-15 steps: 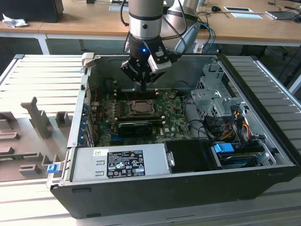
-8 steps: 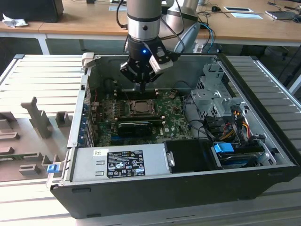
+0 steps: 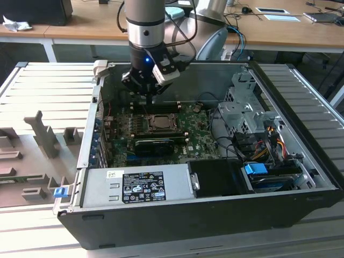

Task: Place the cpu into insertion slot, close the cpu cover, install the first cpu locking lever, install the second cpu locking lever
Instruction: 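Install the first cpu locking lever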

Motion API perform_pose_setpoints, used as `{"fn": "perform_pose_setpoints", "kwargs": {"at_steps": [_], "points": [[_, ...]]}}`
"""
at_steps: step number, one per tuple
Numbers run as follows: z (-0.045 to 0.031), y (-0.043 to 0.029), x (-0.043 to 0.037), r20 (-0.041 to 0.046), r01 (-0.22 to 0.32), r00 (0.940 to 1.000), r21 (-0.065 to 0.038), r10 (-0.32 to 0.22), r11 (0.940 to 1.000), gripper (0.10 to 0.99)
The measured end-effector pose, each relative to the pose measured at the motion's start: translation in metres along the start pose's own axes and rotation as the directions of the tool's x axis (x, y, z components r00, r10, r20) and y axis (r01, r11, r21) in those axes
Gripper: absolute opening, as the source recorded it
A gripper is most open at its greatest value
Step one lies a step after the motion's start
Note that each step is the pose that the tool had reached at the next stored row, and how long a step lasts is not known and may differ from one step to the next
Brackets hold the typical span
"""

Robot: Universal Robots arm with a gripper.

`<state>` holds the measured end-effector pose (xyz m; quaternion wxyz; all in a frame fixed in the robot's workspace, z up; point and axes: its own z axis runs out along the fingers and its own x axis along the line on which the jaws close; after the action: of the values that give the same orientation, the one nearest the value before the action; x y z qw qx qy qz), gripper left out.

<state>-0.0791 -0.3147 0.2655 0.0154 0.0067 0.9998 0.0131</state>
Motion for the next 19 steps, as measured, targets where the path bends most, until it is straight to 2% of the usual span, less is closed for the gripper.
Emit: {"fn": "perform_pose_setpoints", "kwargs": {"at_steps": [8, 14, 19], "points": [[0.0033, 0.0016, 0.0274, 0.0001, 0.0, 1.0, -0.001, 0.0, 1.0, 0.106], [0.0077, 0.0088, 0.0345, -0.0001, 0.0, 1.0, -0.002, 0.0, 1.0, 0.106], [0.0101, 0.021, 0.036, 0.0, 0.0, 1.0, -0.003, 0.0, 1.0, 0.106]]}}
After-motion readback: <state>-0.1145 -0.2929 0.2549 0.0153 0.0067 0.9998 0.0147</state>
